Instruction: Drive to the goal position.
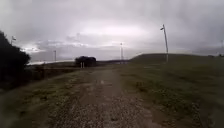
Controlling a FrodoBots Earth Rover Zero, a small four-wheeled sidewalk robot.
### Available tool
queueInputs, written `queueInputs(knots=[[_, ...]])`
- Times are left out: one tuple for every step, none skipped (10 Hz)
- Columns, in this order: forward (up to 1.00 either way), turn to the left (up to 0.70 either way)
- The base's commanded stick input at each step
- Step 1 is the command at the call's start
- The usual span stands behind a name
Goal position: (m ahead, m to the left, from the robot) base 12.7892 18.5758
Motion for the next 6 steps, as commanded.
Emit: queueInputs(knots=[[0.7,0.0],[0.7,0.0],[0.7,0.0],[0.7,0.0],[0.7,0.0],[0.7,0.0]])
